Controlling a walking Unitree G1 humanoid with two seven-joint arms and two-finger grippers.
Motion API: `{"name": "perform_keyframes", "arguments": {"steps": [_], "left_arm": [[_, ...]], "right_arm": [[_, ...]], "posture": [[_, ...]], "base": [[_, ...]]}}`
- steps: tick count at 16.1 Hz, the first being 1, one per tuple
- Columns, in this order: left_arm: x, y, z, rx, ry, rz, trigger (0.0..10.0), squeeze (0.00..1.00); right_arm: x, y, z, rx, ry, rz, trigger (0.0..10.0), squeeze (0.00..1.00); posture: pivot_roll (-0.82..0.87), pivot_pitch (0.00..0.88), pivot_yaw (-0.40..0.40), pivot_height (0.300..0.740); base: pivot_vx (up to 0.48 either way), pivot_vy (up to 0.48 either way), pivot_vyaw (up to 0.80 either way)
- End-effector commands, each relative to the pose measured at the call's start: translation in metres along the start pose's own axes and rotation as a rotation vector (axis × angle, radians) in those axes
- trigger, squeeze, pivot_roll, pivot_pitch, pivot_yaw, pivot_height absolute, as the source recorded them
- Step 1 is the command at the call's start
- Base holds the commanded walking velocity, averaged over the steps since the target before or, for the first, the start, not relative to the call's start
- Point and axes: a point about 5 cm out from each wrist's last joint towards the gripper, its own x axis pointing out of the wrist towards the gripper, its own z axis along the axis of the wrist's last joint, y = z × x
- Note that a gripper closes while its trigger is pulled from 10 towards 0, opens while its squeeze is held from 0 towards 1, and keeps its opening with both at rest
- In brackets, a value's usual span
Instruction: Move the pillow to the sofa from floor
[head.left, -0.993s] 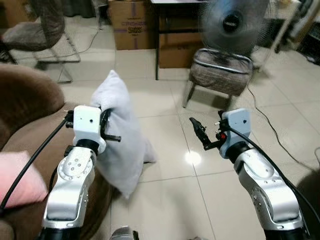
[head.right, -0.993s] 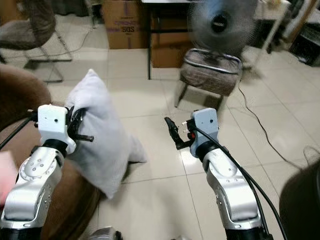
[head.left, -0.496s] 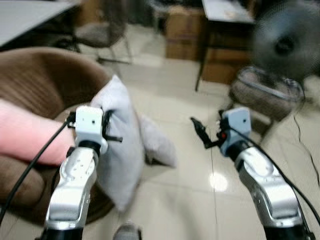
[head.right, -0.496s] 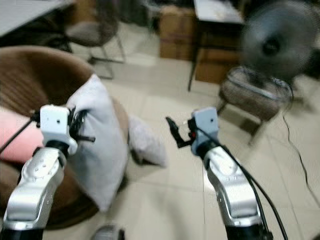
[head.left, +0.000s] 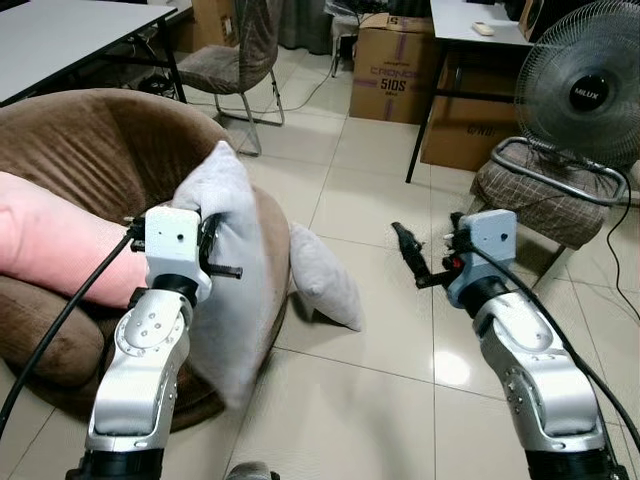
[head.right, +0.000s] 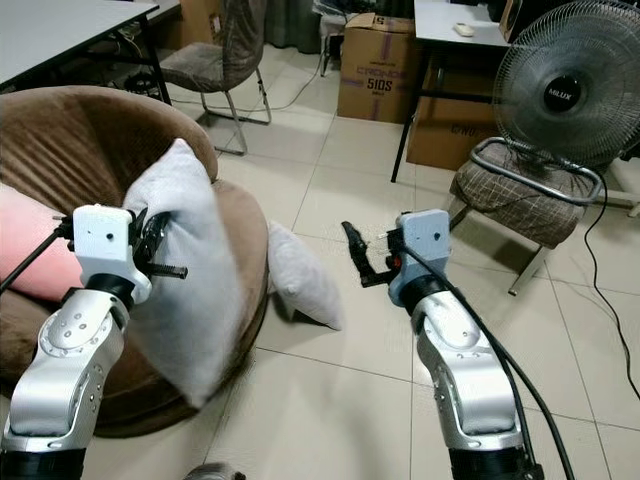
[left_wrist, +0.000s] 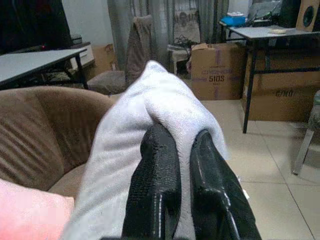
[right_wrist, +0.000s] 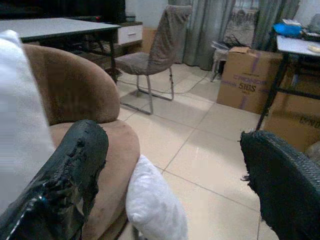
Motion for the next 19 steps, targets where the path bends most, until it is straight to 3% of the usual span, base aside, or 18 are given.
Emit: {"name": "perform_keyframes", "arguments": {"steps": [1, 7, 11, 13, 19], "left_arm": [[0.0042, 0.0023, 0.0136, 0.005, -0.061, -0.007, 10.0, 0.00], [0.0051, 0.0062, 0.0140, 0.013, -0.058, -0.005, 10.0, 0.00], [0.0058, 0.0080, 0.0145, 0.017, -0.058, -0.006, 10.0, 0.00], [0.0062, 0.0079, 0.0145, 0.020, -0.057, -0.009, 10.0, 0.00], [0.0066, 0.0053, 0.0120, 0.021, -0.050, -0.028, 10.0, 0.00]], "right_arm": [[0.0003, 0.0023, 0.0070, -0.011, -0.041, 0.012, 10.0, 0.00], [0.0016, 0.0056, 0.0063, -0.041, -0.039, 0.032, 10.0, 0.00], [0.0019, 0.0090, 0.0055, -0.054, -0.036, 0.049, 10.0, 0.00], [0.0021, 0.0055, 0.0058, -0.018, -0.045, 0.027, 10.0, 0.00], [0.0025, 0.0040, 0.0050, -0.028, -0.043, 0.035, 10.0, 0.00]], "posture": [[0.06, 0.000, 0.003, 0.740], [0.06, 0.000, 0.008, 0.740], [0.06, 0.000, 0.011, 0.740], [0.07, 0.000, 0.012, 0.740], [0.06, 0.000, 0.011, 0.740]], "base": [[0.334, 0.000, 0.00], [0.353, 0.000, -0.08], [0.370, 0.000, 0.80], [0.364, 0.000, 0.00], [0.351, 0.000, 0.00]]}}
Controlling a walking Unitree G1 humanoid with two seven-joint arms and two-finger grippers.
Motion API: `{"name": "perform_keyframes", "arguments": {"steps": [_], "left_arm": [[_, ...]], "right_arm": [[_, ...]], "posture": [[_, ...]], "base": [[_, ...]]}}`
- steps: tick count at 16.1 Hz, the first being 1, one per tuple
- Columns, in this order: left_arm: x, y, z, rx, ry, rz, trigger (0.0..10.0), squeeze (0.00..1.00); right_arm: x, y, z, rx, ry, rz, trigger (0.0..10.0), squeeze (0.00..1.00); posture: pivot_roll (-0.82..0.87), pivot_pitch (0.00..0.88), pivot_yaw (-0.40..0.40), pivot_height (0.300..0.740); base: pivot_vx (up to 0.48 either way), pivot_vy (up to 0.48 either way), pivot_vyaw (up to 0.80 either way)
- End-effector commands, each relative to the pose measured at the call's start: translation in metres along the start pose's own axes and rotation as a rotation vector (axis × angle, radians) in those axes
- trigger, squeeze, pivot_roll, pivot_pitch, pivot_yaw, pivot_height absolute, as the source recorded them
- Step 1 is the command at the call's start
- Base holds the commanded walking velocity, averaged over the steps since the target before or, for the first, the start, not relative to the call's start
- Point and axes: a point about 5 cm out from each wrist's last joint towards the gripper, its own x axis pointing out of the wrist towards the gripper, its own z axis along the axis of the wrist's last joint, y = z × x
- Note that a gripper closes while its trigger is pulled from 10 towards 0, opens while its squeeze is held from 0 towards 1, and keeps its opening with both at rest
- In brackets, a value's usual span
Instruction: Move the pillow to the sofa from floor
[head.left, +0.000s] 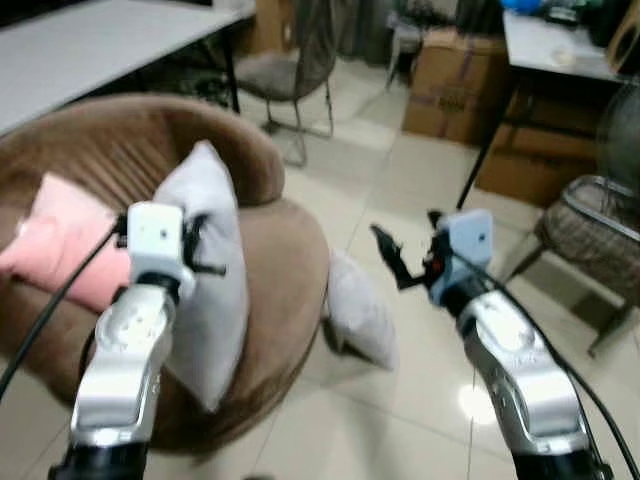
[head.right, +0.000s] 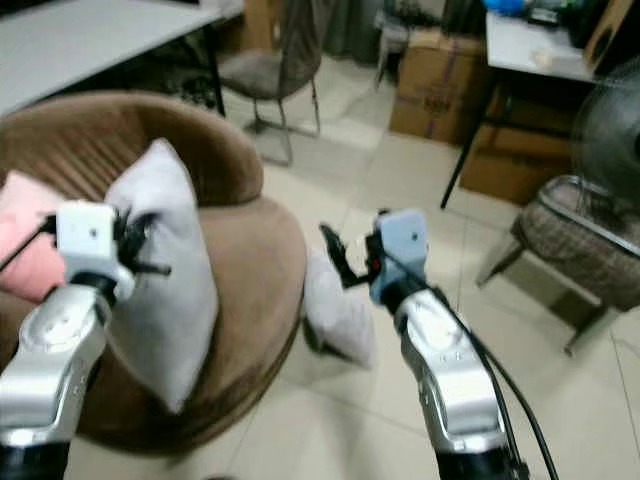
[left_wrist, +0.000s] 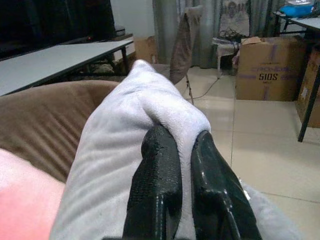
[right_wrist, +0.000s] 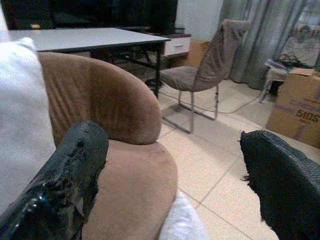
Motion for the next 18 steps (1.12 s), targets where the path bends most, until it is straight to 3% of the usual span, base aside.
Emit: {"name": "perform_keyframes", "arguments": {"steps": [1, 8, 15, 18], "left_arm": [[0.003, -0.010, 0.016, 0.004, -0.074, -0.043, 10.0, 0.00], [0.003, -0.018, 0.011, 0.024, -0.054, -0.112, 10.0, 0.00], [-0.003, -0.017, 0.004, 0.064, -0.038, -0.101, 10.0, 0.00], [-0.003, -0.019, 0.004, 0.065, -0.039, -0.086, 10.0, 0.00]], "right_arm": [[-0.002, -0.009, 0.003, -0.008, -0.013, -0.021, 10.0, 0.00], [-0.002, -0.011, 0.001, -0.012, -0.006, -0.030, 10.0, 0.00], [-0.004, -0.011, -0.006, -0.046, 0.033, -0.019, 10.0, 0.00], [-0.002, -0.008, -0.006, -0.052, 0.035, -0.001, 10.0, 0.00]], "posture": [[0.06, 0.000, 0.011, 0.740], [0.06, 0.000, 0.014, 0.740], [0.06, 0.000, 0.009, 0.740], [0.06, 0.000, 0.007, 0.740]], "base": [[0.352, 0.000, 0.00], [0.346, 0.000, 0.00], [0.000, 0.000, 0.00], [0.000, -0.119, 0.75]]}}
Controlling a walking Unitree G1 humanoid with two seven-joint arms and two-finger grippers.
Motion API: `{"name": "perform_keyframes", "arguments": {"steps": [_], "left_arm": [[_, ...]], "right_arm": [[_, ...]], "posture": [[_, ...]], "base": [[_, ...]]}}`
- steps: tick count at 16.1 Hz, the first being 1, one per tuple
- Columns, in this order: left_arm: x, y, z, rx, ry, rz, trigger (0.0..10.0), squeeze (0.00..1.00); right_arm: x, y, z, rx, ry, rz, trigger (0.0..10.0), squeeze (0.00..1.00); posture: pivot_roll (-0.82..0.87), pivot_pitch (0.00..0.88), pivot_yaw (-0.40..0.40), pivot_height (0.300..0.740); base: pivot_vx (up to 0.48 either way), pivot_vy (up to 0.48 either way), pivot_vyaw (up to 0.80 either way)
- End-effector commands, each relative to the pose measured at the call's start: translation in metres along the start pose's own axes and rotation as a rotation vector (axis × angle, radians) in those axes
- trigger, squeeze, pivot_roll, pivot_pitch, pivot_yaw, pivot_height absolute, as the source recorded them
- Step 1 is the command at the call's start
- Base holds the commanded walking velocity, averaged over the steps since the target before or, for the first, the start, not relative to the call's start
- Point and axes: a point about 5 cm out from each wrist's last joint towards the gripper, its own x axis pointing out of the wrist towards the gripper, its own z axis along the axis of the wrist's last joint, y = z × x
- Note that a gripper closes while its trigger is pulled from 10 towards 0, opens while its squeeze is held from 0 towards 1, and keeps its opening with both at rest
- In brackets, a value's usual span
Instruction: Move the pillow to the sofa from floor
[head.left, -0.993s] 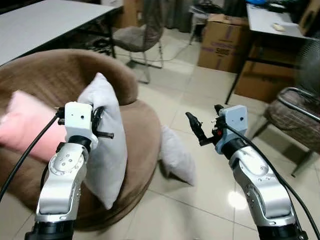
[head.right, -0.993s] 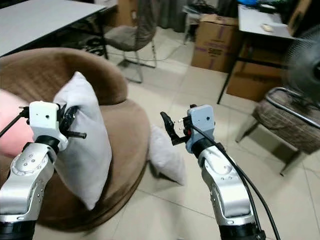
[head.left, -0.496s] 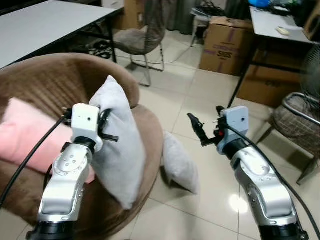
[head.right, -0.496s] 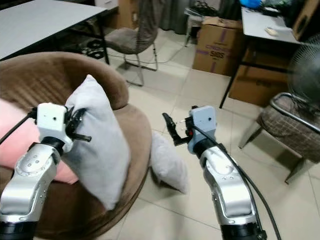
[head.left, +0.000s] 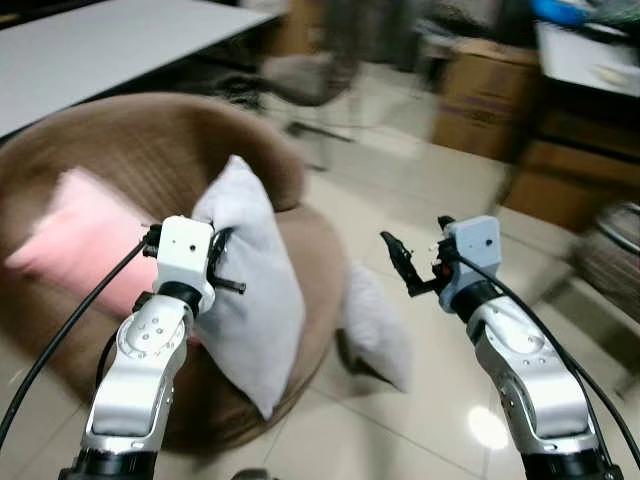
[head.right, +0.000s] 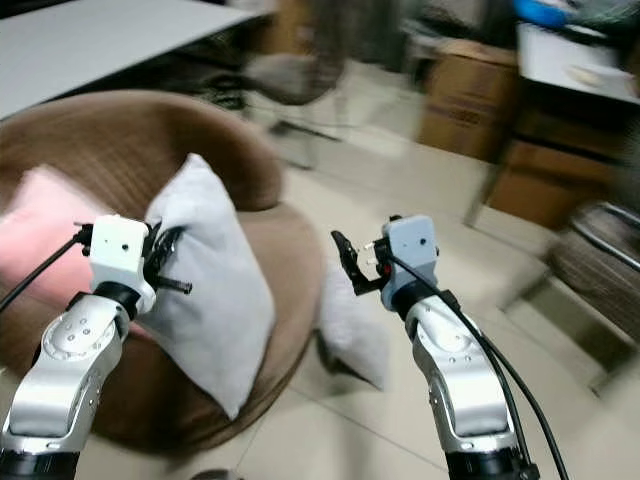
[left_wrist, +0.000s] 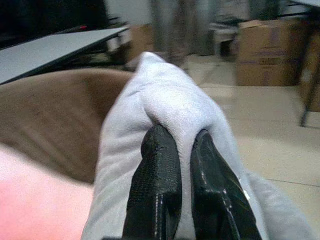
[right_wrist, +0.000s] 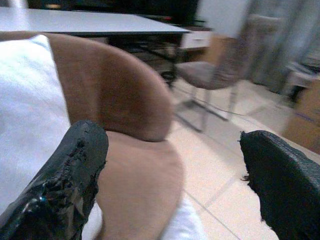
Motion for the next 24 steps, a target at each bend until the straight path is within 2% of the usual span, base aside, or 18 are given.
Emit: {"name": "perform_keyframes", "arguments": {"steps": [1, 14, 17, 19, 21, 22, 24], "left_arm": [[0.000, 0.000, 0.015, 0.017, -0.077, 0.009, 10.0, 0.00], [0.000, 0.001, 0.013, 0.037, -0.075, 0.020, 10.0, 0.00], [0.001, 0.003, 0.013, 0.028, -0.094, 0.019, 10.0, 0.00], [0.001, 0.001, 0.016, 0.023, -0.118, -0.054, 10.0, 0.00], [0.003, 0.003, 0.020, 0.110, -0.133, -0.189, 10.0, 0.00], [0.006, 0.010, 0.025, 0.164, -0.140, -0.278, 10.0, 0.00], [0.012, 0.018, 0.032, 0.210, -0.153, -0.357, 10.0, 0.00]], "right_arm": [[0.001, 0.000, 0.002, -0.020, -0.005, 0.008, 10.0, 0.00], [0.002, -0.005, 0.003, -0.079, -0.011, 0.037, 10.0, 0.00], [0.003, -0.006, 0.005, -0.024, -0.028, 0.029, 10.0, 0.00], [0.002, -0.006, 0.011, -0.014, -0.072, 0.051, 10.0, 0.00], [0.002, 0.002, 0.022, -0.063, -0.122, 0.205, 10.0, 0.00], [0.001, 0.002, 0.032, -0.100, -0.160, 0.310, 10.0, 0.00], [0.002, 0.001, 0.044, -0.148, -0.188, 0.413, 10.0, 0.00]], "posture": [[0.06, 0.000, 0.007, 0.740], [0.06, 0.000, 0.004, 0.740], [0.06, 0.000, 0.005, 0.740], [0.05, 0.000, 0.008, 0.740], [0.05, 0.000, 0.008, 0.740], [0.06, 0.000, 0.008, 0.740], [0.06, 0.000, 0.008, 0.740]], "base": [[0.000, -0.349, 0.80], [0.000, -0.348, 0.80], [0.000, 0.000, 0.00], [0.000, 0.000, 0.00], [0.000, 0.000, 0.00], [0.000, 0.000, 0.00], [0.000, 0.000, 0.00]]}}
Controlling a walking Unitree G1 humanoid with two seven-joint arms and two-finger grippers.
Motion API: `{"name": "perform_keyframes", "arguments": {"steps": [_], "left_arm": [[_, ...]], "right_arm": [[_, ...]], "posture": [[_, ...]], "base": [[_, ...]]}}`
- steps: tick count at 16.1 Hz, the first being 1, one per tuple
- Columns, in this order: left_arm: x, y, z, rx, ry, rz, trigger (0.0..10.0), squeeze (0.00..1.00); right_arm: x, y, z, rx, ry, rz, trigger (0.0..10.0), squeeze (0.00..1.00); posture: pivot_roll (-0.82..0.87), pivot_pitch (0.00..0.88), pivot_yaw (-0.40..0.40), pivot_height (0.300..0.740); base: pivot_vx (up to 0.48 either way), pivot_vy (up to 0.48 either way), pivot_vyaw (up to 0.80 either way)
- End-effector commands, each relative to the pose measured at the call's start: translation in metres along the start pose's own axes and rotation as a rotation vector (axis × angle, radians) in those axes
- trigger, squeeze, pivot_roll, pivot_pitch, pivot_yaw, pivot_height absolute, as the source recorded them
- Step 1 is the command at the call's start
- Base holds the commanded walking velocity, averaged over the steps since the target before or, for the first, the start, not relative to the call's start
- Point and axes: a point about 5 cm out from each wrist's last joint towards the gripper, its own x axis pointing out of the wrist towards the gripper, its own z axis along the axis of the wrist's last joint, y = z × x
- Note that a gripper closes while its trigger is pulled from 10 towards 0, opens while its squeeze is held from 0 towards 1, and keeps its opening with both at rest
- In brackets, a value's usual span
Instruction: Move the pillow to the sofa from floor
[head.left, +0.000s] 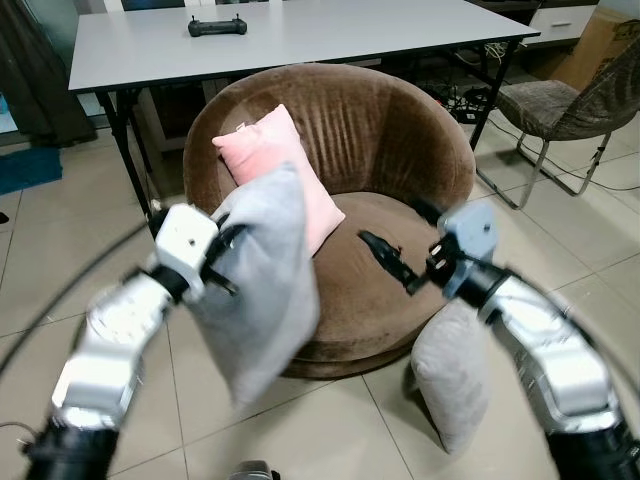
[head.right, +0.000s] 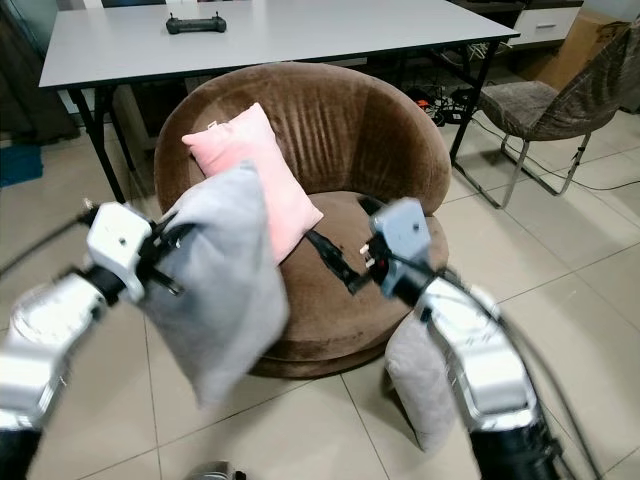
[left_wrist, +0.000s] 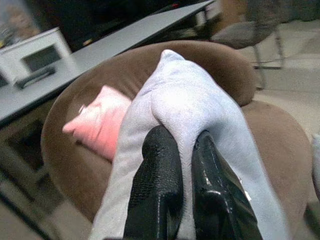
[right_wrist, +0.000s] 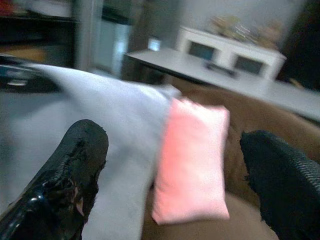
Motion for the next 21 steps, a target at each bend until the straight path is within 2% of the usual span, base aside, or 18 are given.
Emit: {"name": "perform_keyframes", "arguments": {"steps": [1, 3, 5, 6, 7, 8, 10, 12, 14, 16, 17, 18, 19, 20, 21], "left_arm": [[0.003, 0.006, 0.017, 0.046, -0.091, -0.065, 10.0, 0.00], [0.007, 0.011, 0.025, 0.128, -0.111, -0.210, 10.0, 0.00], [0.013, 0.015, 0.033, 0.247, -0.113, -0.365, 10.0, 0.00], [0.016, 0.015, 0.039, 0.289, -0.130, -0.411, 10.0, 0.00], [0.018, 0.013, 0.043, 0.320, -0.145, -0.447, 10.0, 0.00], [0.019, 0.012, 0.044, 0.328, -0.149, -0.460, 10.0, 0.00], [0.018, 0.001, 0.051, 0.436, -0.187, -0.591, 10.0, 0.00], [0.017, -0.006, 0.055, 0.533, -0.211, -0.678, 10.0, 0.00], [0.015, -0.012, 0.062, 0.579, -0.241, -0.726, 10.0, 0.00], [0.013, -0.017, 0.069, 0.627, -0.268, -0.764, 10.0, 0.00], [0.012, -0.018, 0.074, 0.660, -0.288, -0.783, 10.0, 0.00], [0.011, -0.020, 0.078, 0.676, -0.306, -0.791, 10.0, 0.00], [0.011, -0.021, 0.080, 0.684, -0.316, -0.792, 10.0, 0.00], [0.011, -0.024, 0.084, 0.696, -0.340, -0.801, 10.0, 0.00], [0.010, -0.026, 0.087, 0.706, -0.358, -0.812, 10.0, 0.00]], "right_arm": [[0.002, 0.001, 0.009, -0.072, -0.018, 0.090, 10.0, 0.00], [0.008, 0.004, 0.015, -0.228, 0.009, 0.242, 10.0, 0.00], [0.017, 0.007, 0.032, -0.301, -0.017, 0.379, 10.0, 0.00], [0.021, 0.008, 0.037, -0.301, -0.022, 0.434, 10.0, 0.00], [0.023, 0.008, 0.040, -0.292, -0.021, 0.465, 10.0, 0.93], [0.024, 0.007, 0.041, -0.292, -0.020, 0.469, 10.0, 1.00], [0.031, 0.002, 0.050, -0.259, -0.010, 0.556, 10.0, 1.00], [0.032, 0.001, 0.050, -0.218, 0.071, 0.667, 10.0, 1.00], [0.032, 0.002, 0.046, -0.219, 0.128, 0.715, 10.0, 1.00], [0.031, 0.003, 0.041, -0.177, 0.184, 0.777, 10.0, 1.00], [0.032, 0.003, 0.039, -0.173, 0.221, 0.788, 10.0, 1.00], [0.035, 0.001, 0.035, -0.194, 0.251, 0.766, 10.0, 0.94], [0.036, 0.000, 0.033, -0.203, 0.266, 0.754, 10.0, 0.94], [0.038, -0.002, 0.027, -0.208, 0.303, 0.732, 10.0, 0.00], [0.037, -0.003, 0.021, -0.198, 0.343, 0.729, 10.0, 0.00]], "posture": [[0.05, 0.000, 0.011, 0.740], [0.05, 0.000, 0.010, 0.740], [0.05, 0.000, 0.003, 0.740], [0.05, 0.000, -0.001, 0.740], [0.05, 0.000, -0.004, 0.740], [0.05, 0.000, -0.004, 0.740], [0.05, 0.000, -0.016, 0.740], [0.05, 0.000, -0.022, 0.740], [0.05, 0.000, -0.030, 0.740], [0.06, 0.000, -0.036, 0.740], [0.06, 0.000, -0.038, 0.740], [0.06, 0.000, -0.041, 0.740], [0.06, 0.000, -0.041, 0.740], [0.06, 0.000, -0.043, 0.740], [0.06, 0.000, -0.043, 0.740]], "base": [[0.000, 0.000, 0.00], [0.000, 0.000, 0.00], [0.000, 0.000, 0.00], [0.000, 0.000, 0.00], [0.000, 0.000, 0.00], [0.000, 0.000, 0.00], [0.000, 0.000, 0.00], [0.000, 0.000, 0.00], [0.000, 0.000, 0.00], [0.000, 0.000, 0.00], [0.000, 0.000, 0.00], [0.000, 0.000, 0.00], [0.000, 0.000, 0.00], [0.000, 0.000, 0.00], [0.000, 0.000, 0.00]]}}
